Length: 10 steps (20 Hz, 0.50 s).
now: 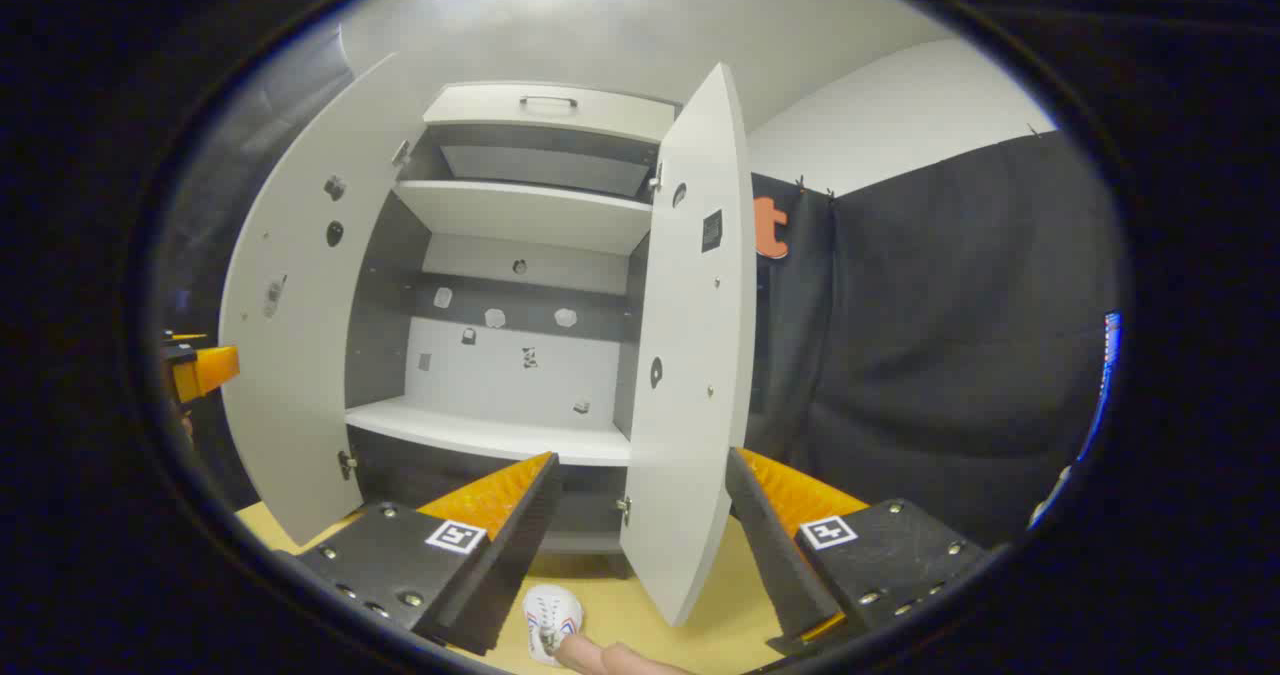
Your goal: Grab one shoe with the right hand and put it into the shoe cabinet, grab the other shoe with the left hand and put it into the shoe cabinet; then close the right door with the right hand and the left door with the left hand.
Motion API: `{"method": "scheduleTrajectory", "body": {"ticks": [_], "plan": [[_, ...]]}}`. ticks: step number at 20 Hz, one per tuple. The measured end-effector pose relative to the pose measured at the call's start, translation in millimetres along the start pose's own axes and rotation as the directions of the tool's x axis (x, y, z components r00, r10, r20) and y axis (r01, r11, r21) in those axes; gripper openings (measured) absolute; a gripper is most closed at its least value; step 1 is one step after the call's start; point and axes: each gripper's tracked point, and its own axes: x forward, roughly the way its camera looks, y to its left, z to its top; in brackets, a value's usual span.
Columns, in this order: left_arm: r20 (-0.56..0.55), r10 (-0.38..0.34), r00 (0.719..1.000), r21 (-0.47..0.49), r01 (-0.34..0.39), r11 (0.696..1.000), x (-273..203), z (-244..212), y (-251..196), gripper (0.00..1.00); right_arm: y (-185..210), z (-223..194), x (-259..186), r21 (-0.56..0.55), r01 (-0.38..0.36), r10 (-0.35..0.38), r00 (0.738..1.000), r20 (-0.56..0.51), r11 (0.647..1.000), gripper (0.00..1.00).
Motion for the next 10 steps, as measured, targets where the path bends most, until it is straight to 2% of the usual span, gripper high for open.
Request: {"method": "scheduleTrajectory", "body": {"ticks": [5, 8, 9, 10], "plan": [[-0.008, 0.021, 1.000, 0.026, -0.021, 0.999, -45.5, 5.6, 4.3, 0.96, 0.9, 16.1, -36.4, 0.018, -0.028, 0.028, 1.000, 0.009, 0.999, 0.98], [-0.017, 0.021, 1.000, 0.026, -0.021, 0.999, -55.3, 4.9, 4.9, 0.96, 3.2, 18.0, -48.4, 0.035, -0.043, 0.043, 0.999, 0.016, 0.998, 0.98], [-0.016, 0.020, 1.000, 0.024, -0.020, 1.000, -55.4, 3.9, 5.6, 0.93, 3.1, 17.1, -50.6, 0.038, -0.046, 0.045, 0.999, 0.016, 0.998, 0.98], [-0.016, 0.022, 1.000, 0.022, -0.022, 1.000, -56.8, 2.7, 6.9, 0.96, 2.8, 13.7, -52.6, 0.039, -0.044, 0.044, 0.999, 0.012, 0.998, 0.98]]}}
